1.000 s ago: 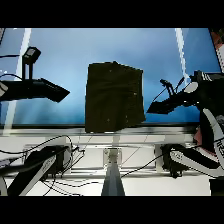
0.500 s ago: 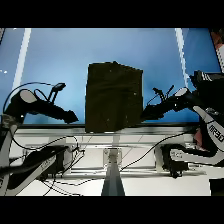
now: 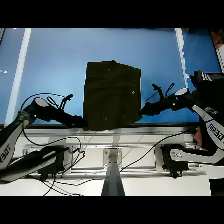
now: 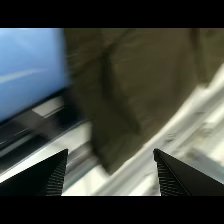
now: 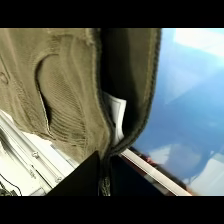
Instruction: Fold the clothes and pants, and hang the long-sleeved shirts on hangers.
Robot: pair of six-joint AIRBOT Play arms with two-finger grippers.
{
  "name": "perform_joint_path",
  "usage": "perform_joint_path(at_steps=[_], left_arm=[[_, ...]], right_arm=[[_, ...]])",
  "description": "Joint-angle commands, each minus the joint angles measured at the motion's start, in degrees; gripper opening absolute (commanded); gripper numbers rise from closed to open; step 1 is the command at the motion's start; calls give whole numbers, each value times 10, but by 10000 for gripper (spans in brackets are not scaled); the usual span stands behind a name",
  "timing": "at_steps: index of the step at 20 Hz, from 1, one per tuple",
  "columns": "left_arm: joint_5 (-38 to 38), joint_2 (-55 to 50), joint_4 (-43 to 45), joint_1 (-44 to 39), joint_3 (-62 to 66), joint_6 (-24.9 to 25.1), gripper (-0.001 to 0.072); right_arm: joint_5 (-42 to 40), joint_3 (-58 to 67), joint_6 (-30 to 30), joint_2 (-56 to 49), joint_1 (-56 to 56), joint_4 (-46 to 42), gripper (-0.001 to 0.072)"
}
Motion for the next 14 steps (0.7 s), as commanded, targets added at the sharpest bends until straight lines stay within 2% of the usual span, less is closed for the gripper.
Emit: perform_joint_path(at_steps=[1,2,4,5,6,10,14], left_arm=[[40,-76,-78,0,-4,65,614],[51,-90,-105,0,-4,78,587],[56,-101,-148,0,1,120,222],[49,-101,-153,0,9,133,101],[36,-101,-152,0,20,136,25],[-45,-93,-151,0,112,140,19],[-58,-15,-152,0,244,118,19]], right_arm=[[-1,0,-7,0,0,17,45],[-1,0,-8,0,0,24,45],[2,5,-17,1,0,28,44],[1,10,-23,5,0,28,44],[2,16,-28,13,0,28,44],[1,63,-36,73,0,31,44],[2,138,-36,166,0,64,44]])
